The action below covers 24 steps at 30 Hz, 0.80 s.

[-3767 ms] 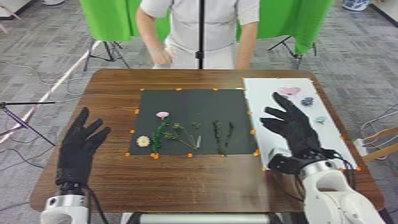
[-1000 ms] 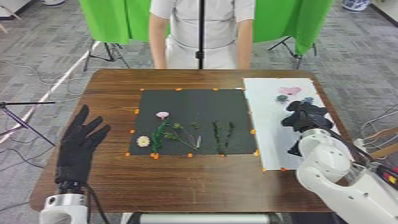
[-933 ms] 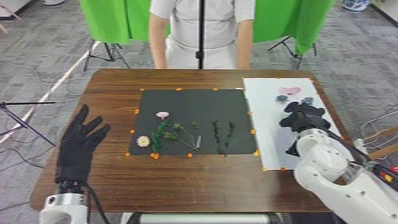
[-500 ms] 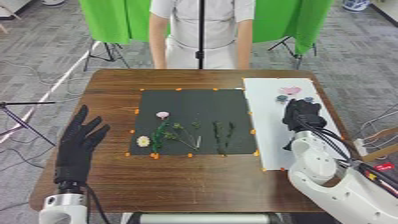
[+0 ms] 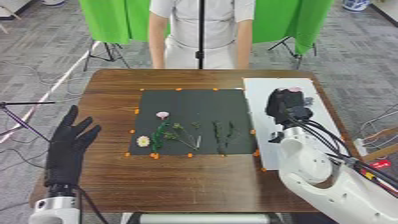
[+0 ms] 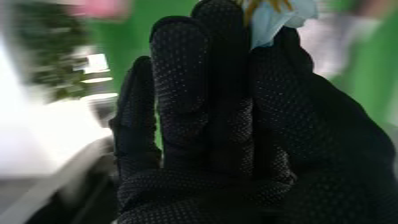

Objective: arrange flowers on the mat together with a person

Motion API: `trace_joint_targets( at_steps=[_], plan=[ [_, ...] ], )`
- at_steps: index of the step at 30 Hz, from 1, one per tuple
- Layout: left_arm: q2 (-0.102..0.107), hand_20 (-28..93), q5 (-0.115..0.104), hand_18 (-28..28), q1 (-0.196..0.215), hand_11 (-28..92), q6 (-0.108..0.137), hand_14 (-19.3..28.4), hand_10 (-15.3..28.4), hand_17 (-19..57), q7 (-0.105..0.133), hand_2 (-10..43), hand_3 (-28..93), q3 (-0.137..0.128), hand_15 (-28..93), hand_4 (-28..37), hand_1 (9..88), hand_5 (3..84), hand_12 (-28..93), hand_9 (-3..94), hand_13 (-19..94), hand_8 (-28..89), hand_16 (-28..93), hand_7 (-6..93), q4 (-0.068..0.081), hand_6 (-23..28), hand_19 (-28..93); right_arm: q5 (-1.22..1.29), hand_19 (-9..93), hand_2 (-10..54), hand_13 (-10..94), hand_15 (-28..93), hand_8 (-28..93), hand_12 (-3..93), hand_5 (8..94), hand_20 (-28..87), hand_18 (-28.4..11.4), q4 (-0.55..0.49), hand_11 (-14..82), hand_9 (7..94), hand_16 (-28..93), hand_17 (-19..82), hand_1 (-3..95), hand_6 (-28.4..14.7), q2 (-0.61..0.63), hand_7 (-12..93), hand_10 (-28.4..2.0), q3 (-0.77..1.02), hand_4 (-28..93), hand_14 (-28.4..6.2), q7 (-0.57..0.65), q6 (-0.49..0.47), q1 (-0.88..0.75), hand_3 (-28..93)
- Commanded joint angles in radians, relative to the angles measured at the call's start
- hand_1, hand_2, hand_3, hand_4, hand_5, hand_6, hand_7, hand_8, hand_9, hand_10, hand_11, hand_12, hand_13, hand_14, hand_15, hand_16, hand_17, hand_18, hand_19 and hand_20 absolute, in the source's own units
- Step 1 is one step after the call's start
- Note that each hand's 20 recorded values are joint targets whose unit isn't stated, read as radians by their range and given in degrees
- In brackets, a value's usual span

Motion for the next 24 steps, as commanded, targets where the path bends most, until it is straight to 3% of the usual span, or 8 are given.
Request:
trace_joint_targets(
  at_steps=[1,4,5,11,17,24],
  plan=[
    [0.004,5,-0.04,25.4,0.024,14,0.007,20.3,14.3,-8.5,0.01,4.7,77,-0.008,30,-28.3,21.2,26.3,11,30.6,25,-10,-4,11.0,0.002,0.0,51,0.061,71,-9.5,75,49,2,38.7,81.6,40,-17.9,-0.018,10.3,90.9,35,25,62.0,4.2,-0.266,23,-2.3,-0.227,-28,-0.5,-0.183,-0.014,0.297,62],
    [0.0,5,-0.025,25.4,0.015,14,0.005,20.4,14.3,-8.5,-0.001,4.7,77,-0.007,30,-28.3,21.2,26.3,11,30.6,25,-10,-4,11.1,0.005,0.0,51,0.056,71,-9.5,75,50,3,38.9,81.3,40,-17.6,0.05,10.4,90.8,35,24,61.5,4.2,-0.356,23,-2.4,-0.324,-28,-0.6,-0.203,-0.016,0.38,62],
    [0.0,5,-0.027,25.5,0.007,14,-0.005,20.4,14.3,-8.5,-0.003,4.7,77,-0.006,30,-28.3,21.2,26.2,11,30.6,25,-10,-4,11.1,0.01,0.0,51,0.075,71,-9.5,75,50,3,39.1,81.2,40,-17.6,0.069,10.5,90.7,35,24,61.4,4.3,-0.381,23,-2.4,-0.341,-28,-0.6,-0.212,-0.023,0.396,62],
    [0.01,5,-0.017,25.5,-0.024,14,-0.01,20.4,14.3,-8.5,-0.015,4.8,77,0.002,30,-28.3,21.2,26.2,11,30.6,25,-10,-4,11.0,0.017,0.0,51,0.094,71,-9.5,74,51,2,39.1,80.5,40,-17.2,0.15,10.8,90.2,35,24,61.0,4.4,-0.466,24,-2.7,-0.45,-28,-0.7,-0.222,-0.056,0.458,63],
    [0.0,5,-0.007,25.5,-0.044,14,-0.03,20.4,14.4,-8.5,-0.039,4.7,77,0.003,31,-28.3,21.2,26.2,11,30.7,25,-10,-4,11.1,0.021,0.0,51,0.051,70,-9.5,73,51,2,39.1,79.2,39,-17.0,0.174,11.0,89.2,34,23,60.1,4.5,-0.476,25,-3.2,-0.486,-28,-0.6,-0.213,-0.129,0.446,63],
    [-0.008,5,-0.006,25.5,-0.035,14,-0.03,20.3,14.3,-8.5,-0.046,4.8,77,-0.007,30,-28.3,21.2,26.3,11,30.7,25,-10,-4,11.2,0.02,0.0,51,0.011,69,-9.5,71,56,0,39.4,77.6,39,-16.5,0.176,13.6,88.7,32,20,58.8,5.2,-0.458,26,-3.8,-0.46,-28,-1.8,-0.233,-0.2,0.397,63]
  ],
)
